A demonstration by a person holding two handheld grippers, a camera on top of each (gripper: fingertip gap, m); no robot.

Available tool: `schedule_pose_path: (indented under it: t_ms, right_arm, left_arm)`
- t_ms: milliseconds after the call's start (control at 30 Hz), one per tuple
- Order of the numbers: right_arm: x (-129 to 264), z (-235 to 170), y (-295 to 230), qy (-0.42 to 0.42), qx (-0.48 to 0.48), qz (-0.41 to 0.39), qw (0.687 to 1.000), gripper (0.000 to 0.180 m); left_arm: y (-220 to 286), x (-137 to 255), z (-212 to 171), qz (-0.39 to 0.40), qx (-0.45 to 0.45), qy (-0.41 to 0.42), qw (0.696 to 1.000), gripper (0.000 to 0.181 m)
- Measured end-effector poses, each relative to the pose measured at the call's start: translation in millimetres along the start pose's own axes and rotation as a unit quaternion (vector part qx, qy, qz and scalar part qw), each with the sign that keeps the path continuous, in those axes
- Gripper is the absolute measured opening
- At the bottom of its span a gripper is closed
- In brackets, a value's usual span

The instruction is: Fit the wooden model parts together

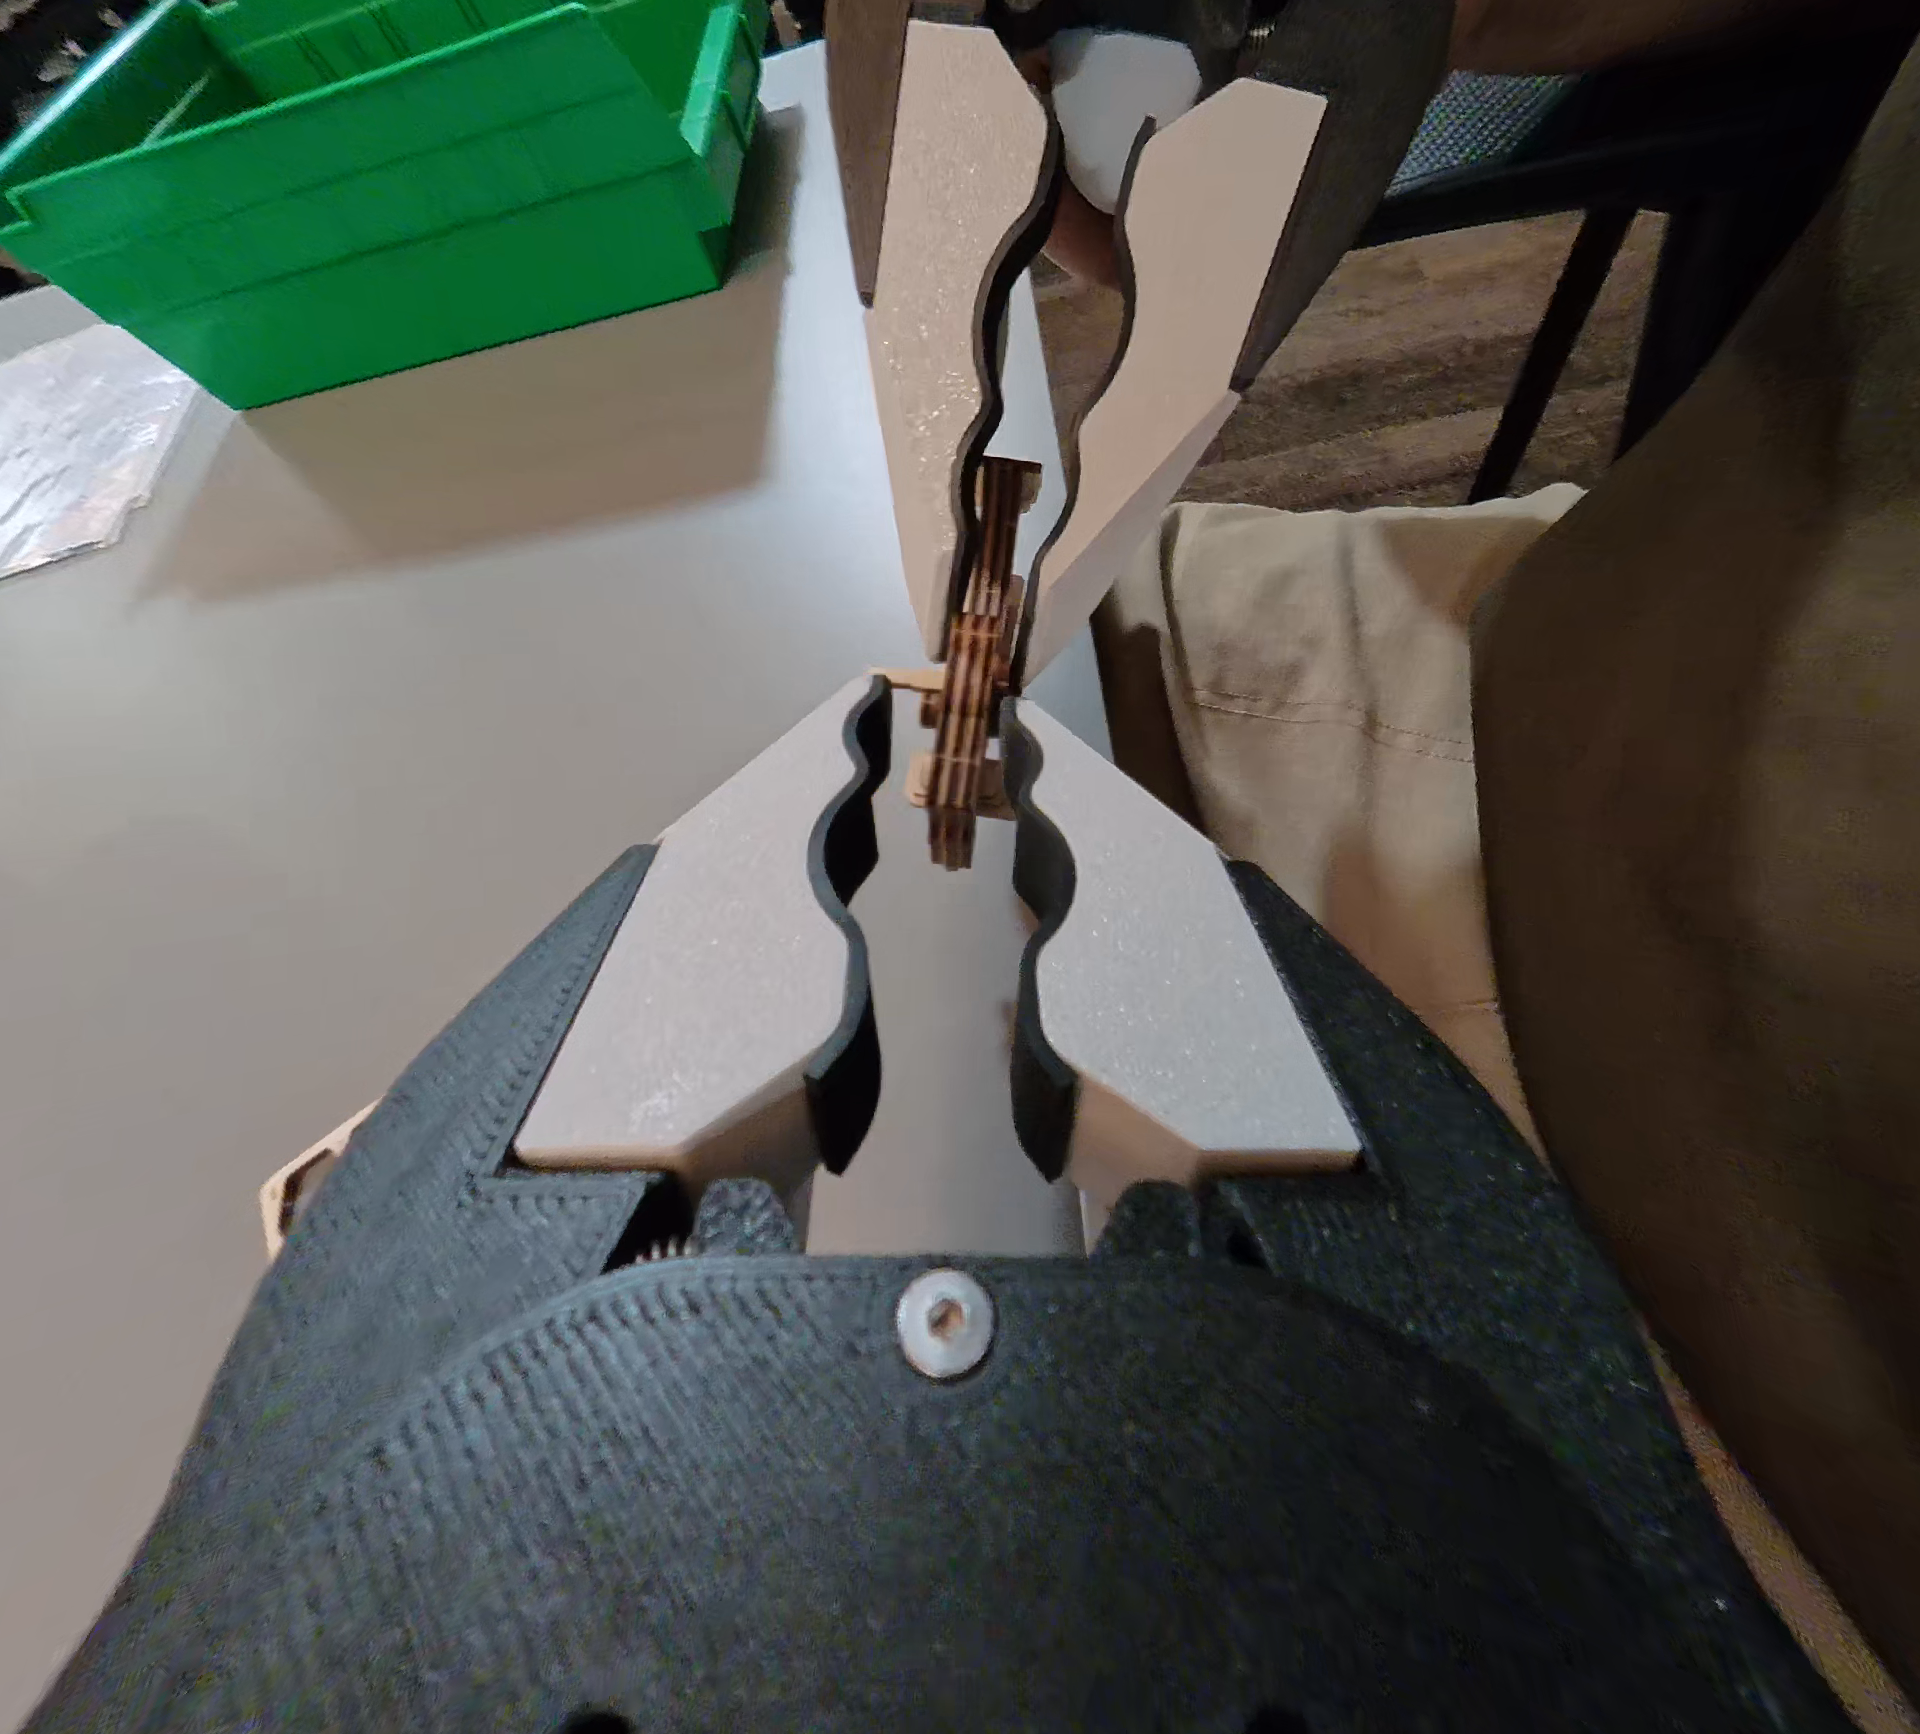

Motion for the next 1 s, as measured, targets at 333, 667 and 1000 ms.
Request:
schedule_pose_path:
  t_ms: [333,667,1000]
  right_arm:
    - [1,5,-4,0.035,-0.013,0.028,0.999,0.011]
    - [9,8,-5,0.105,-0.086,0.096,0.986,0.011]
    - [10,9,-9,0.133,-0.118,0.145,0.973,0.011]
  left_arm:
    - [-4,-2,-3,-0.035,0.075,0.000,0.997,0.041]
    - [6,3,1,-0.131,0.130,0.019,0.983,0.028]
    - [10,6,-1,-0.191,0.158,0.012,0.969,0.030]
Point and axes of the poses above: each gripper's, where its closed fingertips meet, x back along the fingers, z out of its top, y = z × x across the jaws, the point moved 5 cm from there along x, back along the fingers, and after that the axes turned 13 degrees about x, right-handed, at the moved point
